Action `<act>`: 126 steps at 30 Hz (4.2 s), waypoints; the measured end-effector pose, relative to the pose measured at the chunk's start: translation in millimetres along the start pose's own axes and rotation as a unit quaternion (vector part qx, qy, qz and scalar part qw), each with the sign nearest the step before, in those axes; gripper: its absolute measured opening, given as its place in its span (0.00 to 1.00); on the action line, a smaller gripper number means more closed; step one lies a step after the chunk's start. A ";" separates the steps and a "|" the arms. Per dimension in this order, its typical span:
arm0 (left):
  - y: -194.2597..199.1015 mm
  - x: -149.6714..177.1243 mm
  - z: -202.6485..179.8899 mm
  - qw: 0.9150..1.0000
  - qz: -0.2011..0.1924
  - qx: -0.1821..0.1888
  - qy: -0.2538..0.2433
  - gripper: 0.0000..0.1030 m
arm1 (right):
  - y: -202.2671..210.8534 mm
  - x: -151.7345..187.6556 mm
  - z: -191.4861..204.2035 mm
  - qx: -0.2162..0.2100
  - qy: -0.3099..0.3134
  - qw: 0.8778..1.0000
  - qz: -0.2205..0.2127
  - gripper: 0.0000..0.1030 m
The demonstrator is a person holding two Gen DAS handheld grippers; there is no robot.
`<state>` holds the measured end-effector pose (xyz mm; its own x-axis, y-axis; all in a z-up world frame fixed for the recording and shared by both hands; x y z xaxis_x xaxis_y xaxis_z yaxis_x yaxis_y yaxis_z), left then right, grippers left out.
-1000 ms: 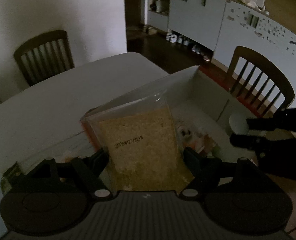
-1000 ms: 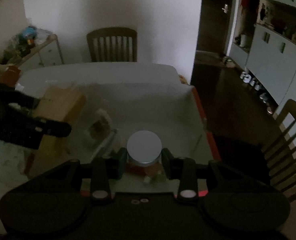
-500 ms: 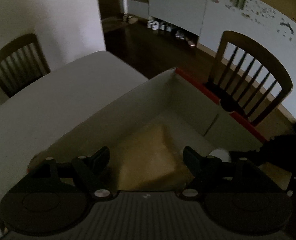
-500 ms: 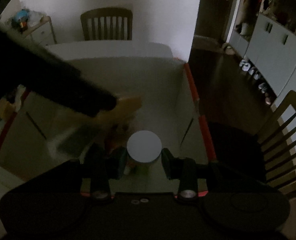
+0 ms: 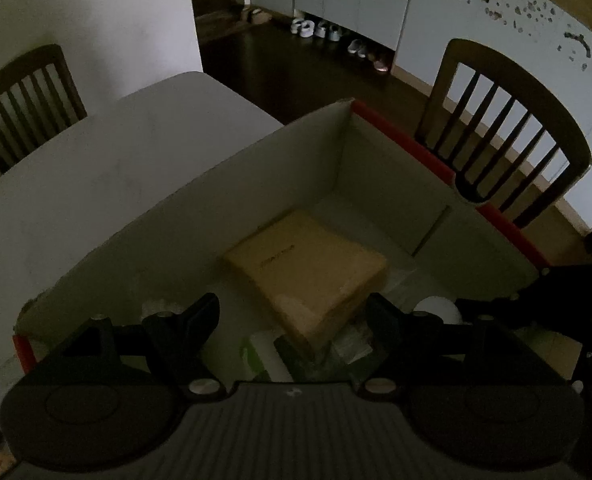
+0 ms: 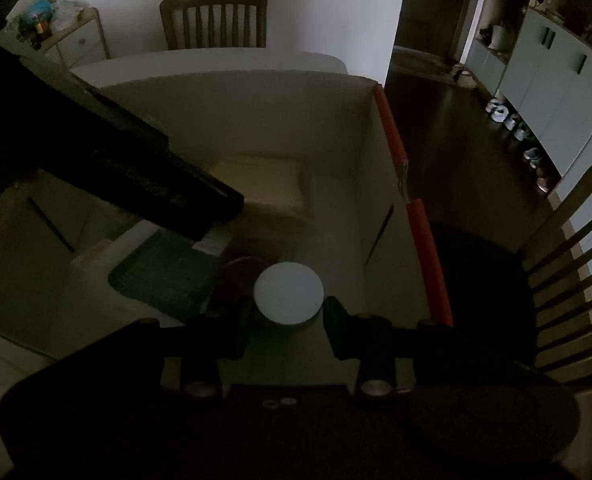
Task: Organize objects
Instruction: 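Carry the granule bag and white jar into the shoebox and release both, then withdraw both tools from the shoebox back to the table items, then grasp the tape dispenser with the left tool while the right tool grasps the yellow plush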
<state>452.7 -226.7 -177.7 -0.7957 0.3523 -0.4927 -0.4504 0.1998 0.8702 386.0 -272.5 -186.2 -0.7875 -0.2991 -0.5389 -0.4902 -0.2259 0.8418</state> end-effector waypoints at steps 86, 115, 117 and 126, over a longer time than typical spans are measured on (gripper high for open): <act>86.1 252.1 358.4 0.971 -0.034 -0.119 0.205 0.99 | -27.6 -56.3 327.7 -0.050 0.121 0.991 -0.015 0.83; 60.5 244.4 364.8 0.975 -0.043 -0.135 0.170 0.82 | -93.5 -60.1 367.3 -0.077 0.215 0.973 0.025 0.61; 62.9 243.0 362.4 0.977 -0.047 -0.132 0.163 0.67 | -92.1 -59.4 367.7 -0.074 0.216 0.973 0.024 0.60; 70.7 245.3 360.8 0.979 -0.049 -0.119 0.158 0.59 | -79.3 -52.0 362.8 -0.073 0.180 0.981 0.029 0.55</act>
<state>371.8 203.7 -237.2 -0.8131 0.0337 -0.5811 -0.5818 -0.0146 0.8132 330.3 97.3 -213.6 -0.6164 -0.6171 -0.4892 -0.3694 -0.3221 0.8717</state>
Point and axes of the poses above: each gripper's, at about its wrist camera, not at the fingertips, and y roughly against the way its jaws point, z to its left, x to its underside, the point moved 8 cm from there along -y, roughly the way its jaws point, and after that the axes turned 3 degrees about -y, right-handed, at the moved point
